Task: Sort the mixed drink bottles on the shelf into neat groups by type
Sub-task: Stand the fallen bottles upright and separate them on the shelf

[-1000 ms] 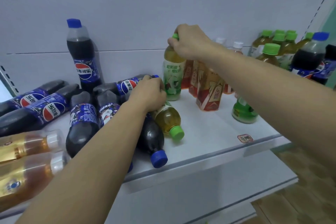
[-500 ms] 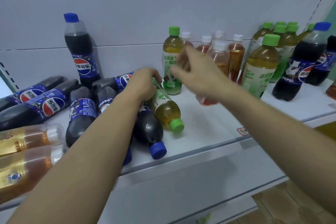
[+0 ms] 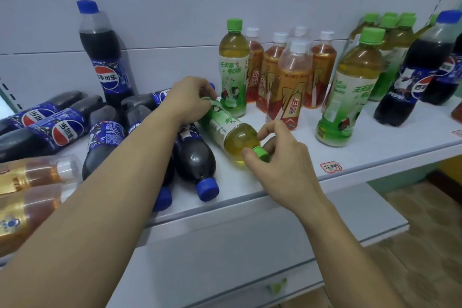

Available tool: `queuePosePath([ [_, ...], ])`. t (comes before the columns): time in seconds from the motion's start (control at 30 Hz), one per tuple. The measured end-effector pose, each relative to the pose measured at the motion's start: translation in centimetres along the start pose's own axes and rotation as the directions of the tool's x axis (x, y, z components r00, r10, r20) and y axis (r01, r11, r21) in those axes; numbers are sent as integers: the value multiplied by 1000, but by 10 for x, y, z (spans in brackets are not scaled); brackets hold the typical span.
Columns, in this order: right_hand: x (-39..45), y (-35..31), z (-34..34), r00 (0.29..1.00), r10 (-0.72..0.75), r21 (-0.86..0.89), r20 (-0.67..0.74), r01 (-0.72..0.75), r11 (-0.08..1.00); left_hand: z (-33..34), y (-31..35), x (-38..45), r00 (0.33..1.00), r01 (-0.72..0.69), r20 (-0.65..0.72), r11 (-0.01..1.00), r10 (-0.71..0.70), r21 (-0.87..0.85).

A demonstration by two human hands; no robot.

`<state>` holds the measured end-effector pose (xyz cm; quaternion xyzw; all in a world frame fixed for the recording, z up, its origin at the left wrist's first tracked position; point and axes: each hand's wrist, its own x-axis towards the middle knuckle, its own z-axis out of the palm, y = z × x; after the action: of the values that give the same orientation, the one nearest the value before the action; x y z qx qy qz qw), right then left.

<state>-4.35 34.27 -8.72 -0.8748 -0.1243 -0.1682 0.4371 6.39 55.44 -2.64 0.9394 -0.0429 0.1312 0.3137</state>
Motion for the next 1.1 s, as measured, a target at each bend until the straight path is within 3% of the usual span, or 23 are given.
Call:
queuePosePath([
  [0.13, 17, -16, -26, 978, -118, 13, -173, 122, 992, 2, -4, 1, 997, -23, 66, 999, 26, -44],
  [0.2, 36, -29, -39, 960, -201, -41, -196, 197, 980, 3, -5, 1, 994, -43, 98, 998, 47, -44],
  [0.33, 87, -56, -57, 937, -310, -212, -158, 275, 938, 5, -4, -2, 975, -126, 184, 992, 122, 9],
  [0.53, 150, -77, -52, 966, -257, -428, -21, 224, 876, 3, -2, -3, 949, -164, 289, 981, 128, 106],
  [0.7, 179, -86, -43, 980, -197, -533, 4, 169, 829, 3, -2, -2, 958, -147, 265, 979, 106, 139],
  [0.87, 189, -86, -33, 973, -232, -584, 4, 190, 789, 5, -3, -1, 983, -95, 164, 992, 80, 89],
  [0.97, 190, -83, -28, 966, -259, -538, 15, 227, 812, 4, -3, 0, 995, -44, 87, 999, 41, 29],
  [1.1, 189, -73, -27, 961, -278, -352, 20, 266, 897, 3, -2, 1, 1000, -13, 23, 1000, 13, 6],
])
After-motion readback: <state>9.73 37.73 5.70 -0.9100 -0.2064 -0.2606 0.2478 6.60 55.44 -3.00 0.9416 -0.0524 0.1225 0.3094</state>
